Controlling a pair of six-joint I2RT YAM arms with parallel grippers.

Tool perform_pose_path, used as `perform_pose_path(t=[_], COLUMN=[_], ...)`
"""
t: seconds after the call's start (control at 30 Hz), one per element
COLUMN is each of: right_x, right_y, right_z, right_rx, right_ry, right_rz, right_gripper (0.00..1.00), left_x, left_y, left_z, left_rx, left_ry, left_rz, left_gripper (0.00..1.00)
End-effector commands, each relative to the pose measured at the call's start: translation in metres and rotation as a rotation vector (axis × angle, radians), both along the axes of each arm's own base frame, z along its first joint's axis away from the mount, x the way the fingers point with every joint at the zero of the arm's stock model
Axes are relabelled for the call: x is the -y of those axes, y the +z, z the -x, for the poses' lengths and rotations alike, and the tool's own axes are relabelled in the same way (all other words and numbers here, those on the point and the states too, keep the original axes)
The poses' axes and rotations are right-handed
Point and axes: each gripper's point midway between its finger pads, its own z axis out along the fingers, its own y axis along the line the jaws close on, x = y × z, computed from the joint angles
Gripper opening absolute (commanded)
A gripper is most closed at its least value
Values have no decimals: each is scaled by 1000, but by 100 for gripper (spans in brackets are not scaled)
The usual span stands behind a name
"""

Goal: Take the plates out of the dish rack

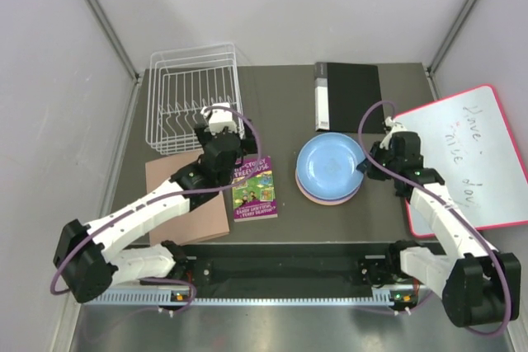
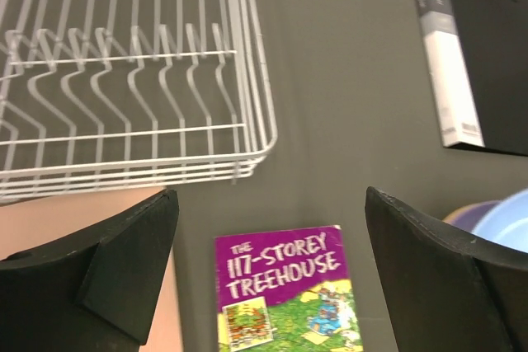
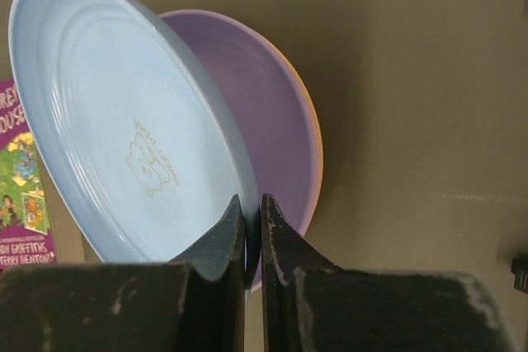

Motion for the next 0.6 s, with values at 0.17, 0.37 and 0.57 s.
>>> perform_pose_path(t=[0.17, 0.37, 0.57], right_x=[7, 4, 23], right_y=[-5, -9, 25], right_z=[-10, -11, -14], right_rx=[-4, -14, 76], right_ry=[-24, -9, -79], right_rz=[31, 27, 99], right_gripper=[14, 40, 56], left_x=[-44, -38, -40], left_y=[21, 18, 21], left_z=[9, 7, -4], left_rx=[116, 120, 119], left_ry=[157, 140, 227], left_rz=[19, 28, 30], left_gripper=[99, 99, 99])
